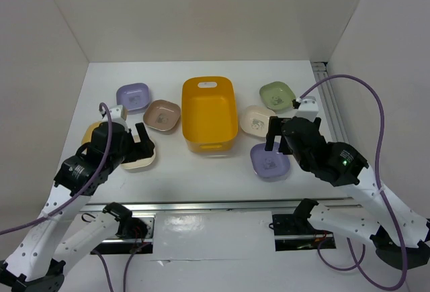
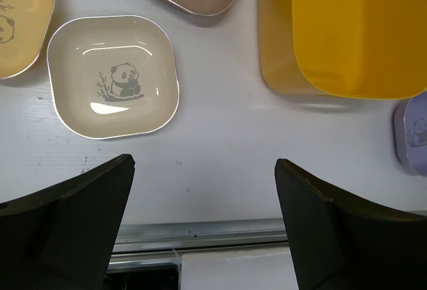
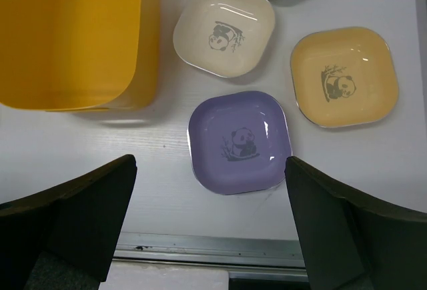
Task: Place the plates into the plastic bin on the countertop
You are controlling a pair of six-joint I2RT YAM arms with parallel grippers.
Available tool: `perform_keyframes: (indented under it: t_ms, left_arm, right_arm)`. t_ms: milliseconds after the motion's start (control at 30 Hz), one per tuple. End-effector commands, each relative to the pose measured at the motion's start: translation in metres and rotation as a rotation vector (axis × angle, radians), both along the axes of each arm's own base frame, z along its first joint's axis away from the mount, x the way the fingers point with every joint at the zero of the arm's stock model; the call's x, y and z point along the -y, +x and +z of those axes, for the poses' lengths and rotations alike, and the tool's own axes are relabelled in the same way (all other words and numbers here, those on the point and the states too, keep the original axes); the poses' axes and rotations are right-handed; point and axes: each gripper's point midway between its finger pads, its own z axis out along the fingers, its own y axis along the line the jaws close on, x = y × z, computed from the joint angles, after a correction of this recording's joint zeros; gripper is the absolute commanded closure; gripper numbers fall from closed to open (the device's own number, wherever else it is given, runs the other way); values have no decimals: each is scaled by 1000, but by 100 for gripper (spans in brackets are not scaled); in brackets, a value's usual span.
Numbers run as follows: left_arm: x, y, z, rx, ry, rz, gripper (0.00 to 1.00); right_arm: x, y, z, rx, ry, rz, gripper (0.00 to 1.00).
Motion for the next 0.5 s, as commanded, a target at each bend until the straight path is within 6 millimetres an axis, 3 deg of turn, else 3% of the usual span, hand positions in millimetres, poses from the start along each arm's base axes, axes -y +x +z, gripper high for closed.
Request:
perform_keyframes:
  t_ms: [0,167,267,367,467]
  left_arm:
    - [0,0,5,24,-17,12,0]
    - [0,0,5,24,-17,12,0]
    - [0,0,1,16,-13,12,0]
    - [0,0,1,16,-13,12,0]
    - [1,1,-1,8,-9,12,0]
  right_arm:
    - [5,1,11,26,17,-30,1]
    - [-12,3,10,24,64,27,1]
    - [-21,5,-1,2,90,36,1]
    - [-36,10,-28,-73,89,35,1]
    - [-54,12,-73,-176,73,54,1]
